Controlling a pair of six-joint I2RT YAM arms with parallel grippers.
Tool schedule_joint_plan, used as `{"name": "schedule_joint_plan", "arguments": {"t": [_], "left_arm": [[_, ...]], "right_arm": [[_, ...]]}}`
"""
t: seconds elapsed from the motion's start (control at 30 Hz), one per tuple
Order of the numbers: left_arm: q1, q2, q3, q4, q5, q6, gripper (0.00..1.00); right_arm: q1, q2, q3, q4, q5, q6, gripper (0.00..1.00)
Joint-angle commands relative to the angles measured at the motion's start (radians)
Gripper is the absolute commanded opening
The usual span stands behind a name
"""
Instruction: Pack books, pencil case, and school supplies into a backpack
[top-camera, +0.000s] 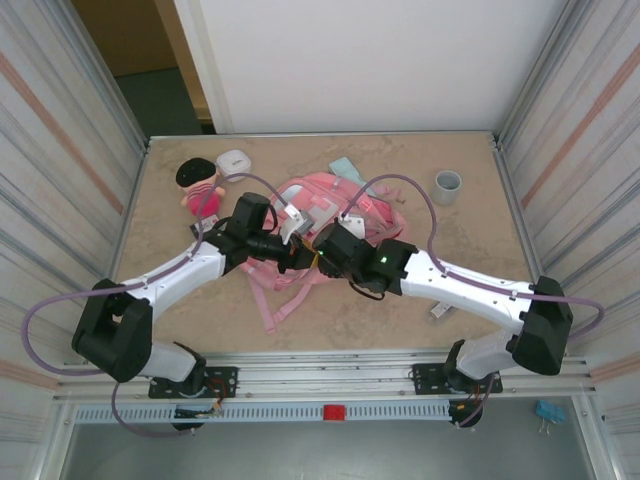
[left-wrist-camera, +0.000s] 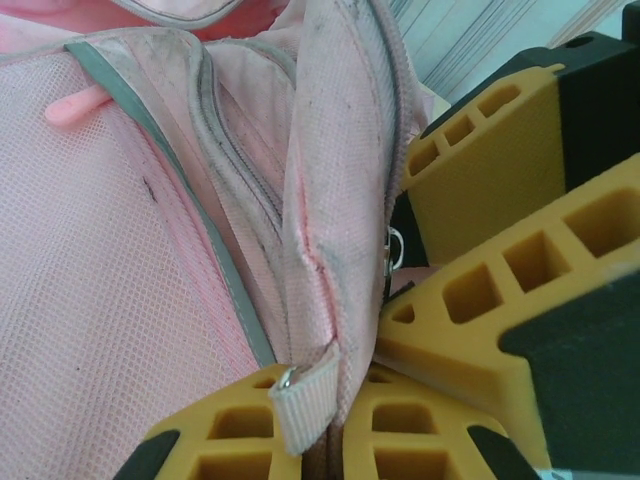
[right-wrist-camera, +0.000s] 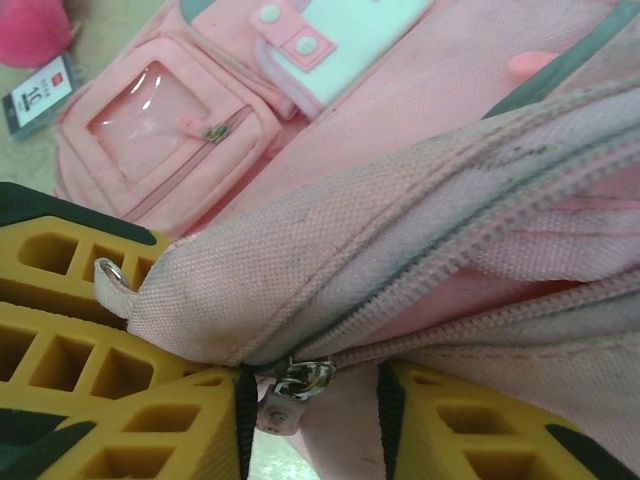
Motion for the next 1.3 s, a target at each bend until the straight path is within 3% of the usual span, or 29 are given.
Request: {"name": "schedule_joint_plan", "arguments": {"t": [0.0, 0.17, 0.4, 0.6, 0.67, 0.97, 1.17, 1.2, 1.27], "left_arm": [[-0.007, -0.02, 0.023, -0.024, 0.141, -0.052, 0.0], [-0.007, -0.015, 0.028, -0.038, 0.132, -0.045, 0.0], [-0.009, -0.011, 0.037, -0.036, 0.131, -0.046, 0.0], [-0.01, -0.014, 0.039, -0.069, 0.097, -0.002, 0.0], [-0.008, -0.019, 0.039, -0.115, 0.057, 0.057, 0.0], [0.007, -0.051, 0.039, -0.287, -0.1, 0.304, 0.0], [0.007, -0.062, 0.039, -0.308, -0.105, 0.342, 0.0], [0.007, -0.066, 0.037, -0.301, -0.104, 0.323, 0.04], [0.007, -0.081, 0.033, -0.282, -0.111, 0.246, 0.26]], "right_arm": [[-0.019, 0.022, 0.017, -0.171, 0.181, 0.05, 0.32], [-0.015, 0.007, 0.011, -0.137, 0.169, 0.045, 0.21], [-0.025, 0.029, 0.018, -0.134, 0.139, 0.033, 0.25], [-0.036, -0.007, 0.008, -0.112, 0.096, -0.045, 0.02], [-0.049, -0.042, -0.001, -0.112, 0.065, -0.085, 0.0], [-0.218, -0.234, -0.081, -0.134, -0.272, -0.375, 0.0], [-0.326, -0.268, -0.13, -0.12, -0.477, -0.465, 0.0], [-0.328, -0.269, -0.137, -0.111, -0.49, -0.466, 0.0], [-0.327, -0.263, -0.153, -0.083, -0.536, -0.465, 0.0]]}}
